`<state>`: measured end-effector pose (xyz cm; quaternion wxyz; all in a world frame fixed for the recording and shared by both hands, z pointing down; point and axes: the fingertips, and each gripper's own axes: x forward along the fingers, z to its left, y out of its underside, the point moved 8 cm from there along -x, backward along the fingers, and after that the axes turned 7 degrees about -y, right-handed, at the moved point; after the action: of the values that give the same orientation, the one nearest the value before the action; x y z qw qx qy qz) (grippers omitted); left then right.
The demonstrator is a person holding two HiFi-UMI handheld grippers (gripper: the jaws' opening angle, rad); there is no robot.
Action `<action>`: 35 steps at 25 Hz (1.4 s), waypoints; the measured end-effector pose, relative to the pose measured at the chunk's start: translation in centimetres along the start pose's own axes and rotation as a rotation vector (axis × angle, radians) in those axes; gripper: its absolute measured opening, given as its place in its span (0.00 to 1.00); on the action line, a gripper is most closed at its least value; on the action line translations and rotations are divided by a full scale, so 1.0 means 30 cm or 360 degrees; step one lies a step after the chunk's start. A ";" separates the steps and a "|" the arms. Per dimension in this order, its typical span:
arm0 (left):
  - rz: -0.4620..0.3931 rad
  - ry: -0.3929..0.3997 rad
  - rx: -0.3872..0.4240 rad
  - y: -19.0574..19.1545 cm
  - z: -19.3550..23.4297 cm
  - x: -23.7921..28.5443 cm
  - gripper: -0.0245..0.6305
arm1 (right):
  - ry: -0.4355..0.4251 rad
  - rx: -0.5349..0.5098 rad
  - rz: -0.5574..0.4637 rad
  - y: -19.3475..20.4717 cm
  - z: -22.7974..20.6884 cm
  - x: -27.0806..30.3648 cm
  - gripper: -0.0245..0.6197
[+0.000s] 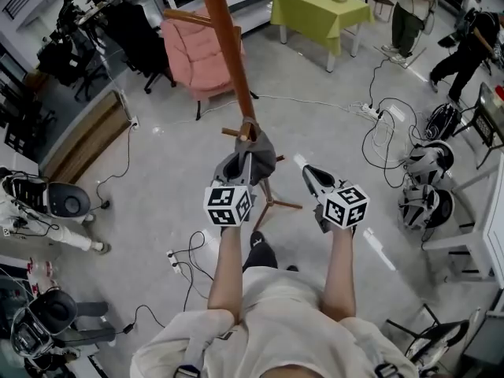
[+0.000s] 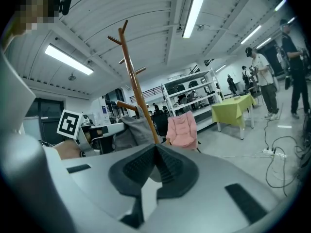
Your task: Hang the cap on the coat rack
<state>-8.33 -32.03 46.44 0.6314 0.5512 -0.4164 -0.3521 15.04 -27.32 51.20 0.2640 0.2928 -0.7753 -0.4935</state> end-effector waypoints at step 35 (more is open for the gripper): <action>0.0046 -0.0171 0.0105 0.064 -0.024 -0.249 0.30 | -0.0136 -0.0077 0.0164 0.068 0.109 -0.020 0.04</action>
<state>-10.74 -24.72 47.26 0.5947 0.5461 -0.4690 -0.3580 12.78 -24.18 51.78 0.2626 0.2247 -0.7878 -0.5098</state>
